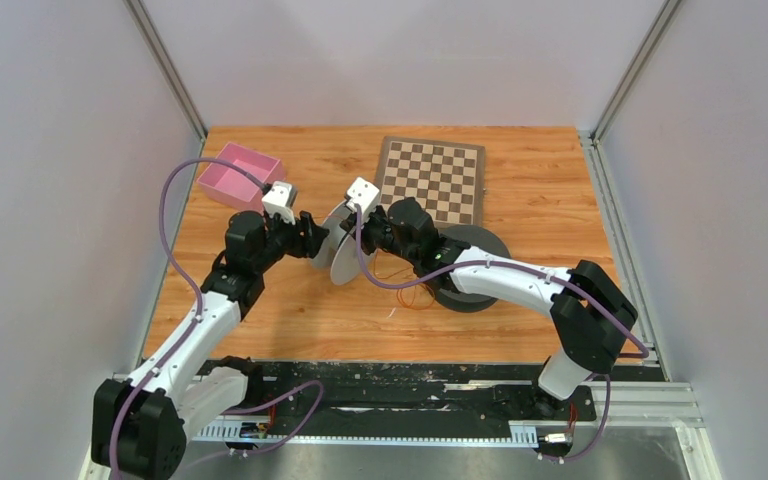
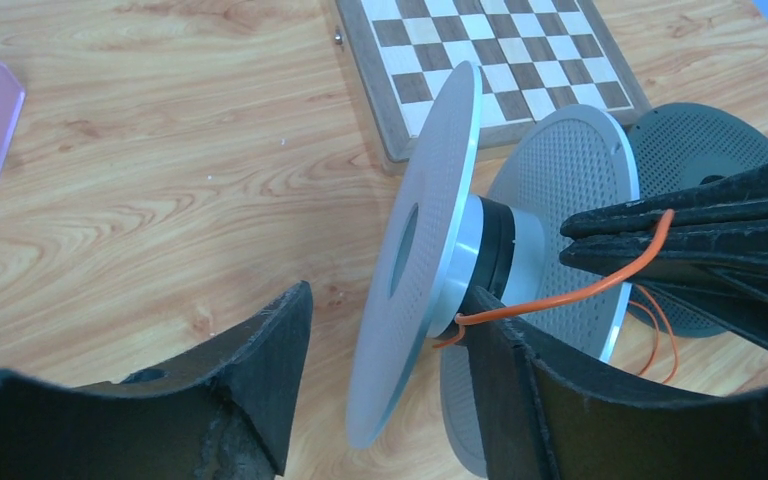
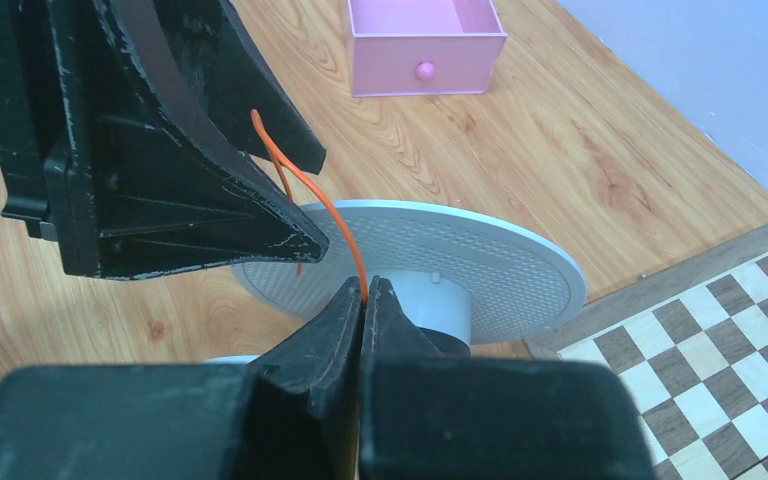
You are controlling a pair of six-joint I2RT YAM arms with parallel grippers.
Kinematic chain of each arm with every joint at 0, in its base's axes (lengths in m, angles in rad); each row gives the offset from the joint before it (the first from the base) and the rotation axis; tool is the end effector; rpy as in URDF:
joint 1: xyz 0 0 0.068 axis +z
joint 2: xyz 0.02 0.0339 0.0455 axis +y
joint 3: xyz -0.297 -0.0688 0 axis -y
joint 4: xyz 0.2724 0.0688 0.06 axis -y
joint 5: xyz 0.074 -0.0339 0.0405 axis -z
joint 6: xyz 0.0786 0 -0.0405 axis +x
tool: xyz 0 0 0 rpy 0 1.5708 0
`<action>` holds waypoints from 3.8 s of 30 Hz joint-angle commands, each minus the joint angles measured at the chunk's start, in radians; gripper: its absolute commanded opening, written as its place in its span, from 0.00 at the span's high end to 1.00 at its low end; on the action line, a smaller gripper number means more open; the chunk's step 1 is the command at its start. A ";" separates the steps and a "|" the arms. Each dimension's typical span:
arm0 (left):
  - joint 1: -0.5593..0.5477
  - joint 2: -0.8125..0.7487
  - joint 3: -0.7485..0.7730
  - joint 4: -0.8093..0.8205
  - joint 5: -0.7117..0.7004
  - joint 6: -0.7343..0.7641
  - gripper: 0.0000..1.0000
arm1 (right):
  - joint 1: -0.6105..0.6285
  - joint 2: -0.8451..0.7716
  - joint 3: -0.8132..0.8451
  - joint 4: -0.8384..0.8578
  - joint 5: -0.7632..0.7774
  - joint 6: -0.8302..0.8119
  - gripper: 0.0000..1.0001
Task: Wrap the cables
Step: Pick up the cable reel from the center of the board.
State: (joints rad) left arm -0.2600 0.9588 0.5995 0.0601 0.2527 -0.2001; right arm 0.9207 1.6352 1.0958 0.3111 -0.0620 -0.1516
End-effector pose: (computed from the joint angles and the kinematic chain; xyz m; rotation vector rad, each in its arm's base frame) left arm 0.2548 -0.0881 0.2727 0.2336 1.8828 -0.5515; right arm 0.2698 0.3629 0.2870 -0.9785 1.5581 0.6009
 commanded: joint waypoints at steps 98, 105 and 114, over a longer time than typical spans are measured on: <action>0.002 0.250 0.208 -0.141 0.105 0.103 0.54 | -0.265 0.014 0.090 -0.275 -0.343 -0.130 1.00; 0.003 0.233 0.254 -0.236 0.128 0.162 0.49 | -0.268 0.024 0.099 -0.285 -0.337 -0.144 1.00; 0.003 0.296 0.332 -0.315 0.215 0.226 0.48 | -0.269 0.032 0.117 -0.287 -0.380 -0.141 1.00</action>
State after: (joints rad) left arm -0.2573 1.2320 0.8803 -0.2256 0.4019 -0.0292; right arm 0.6575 1.6508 1.1744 0.0177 -0.3931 -0.2840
